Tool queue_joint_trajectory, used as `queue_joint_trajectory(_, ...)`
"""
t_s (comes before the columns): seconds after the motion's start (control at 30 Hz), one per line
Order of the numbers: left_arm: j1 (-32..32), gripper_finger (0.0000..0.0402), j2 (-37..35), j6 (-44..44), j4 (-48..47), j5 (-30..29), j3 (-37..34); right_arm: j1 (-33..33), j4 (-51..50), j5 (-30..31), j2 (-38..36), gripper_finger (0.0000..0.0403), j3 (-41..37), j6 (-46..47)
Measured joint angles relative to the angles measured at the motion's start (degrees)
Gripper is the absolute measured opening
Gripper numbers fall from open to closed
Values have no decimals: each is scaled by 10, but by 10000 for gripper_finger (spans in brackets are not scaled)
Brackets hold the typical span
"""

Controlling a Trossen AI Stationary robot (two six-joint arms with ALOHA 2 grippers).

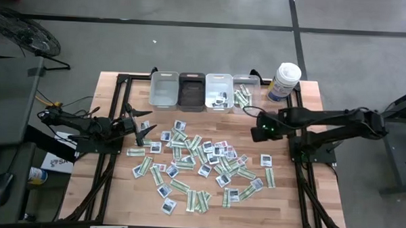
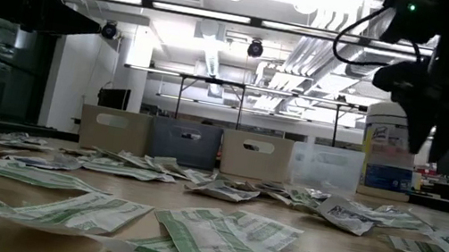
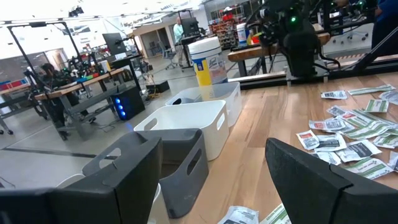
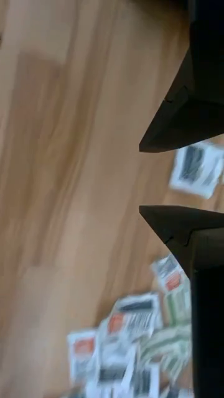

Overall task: Pick & Place First Aid Supplies
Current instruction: Put the black towelette pack into the white bin

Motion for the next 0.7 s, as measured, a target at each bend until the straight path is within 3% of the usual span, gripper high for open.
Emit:
queue_joint_trajectory(0.27, 0, 280, 0, 0, 0, 0, 0, 44, -73, -39, 117, 142, 61, 2)
queue_joint_trajectory(0.7, 0, 280, 0, 0, 0, 0, 0, 95, -70, -66, 280, 142, 114, 12)
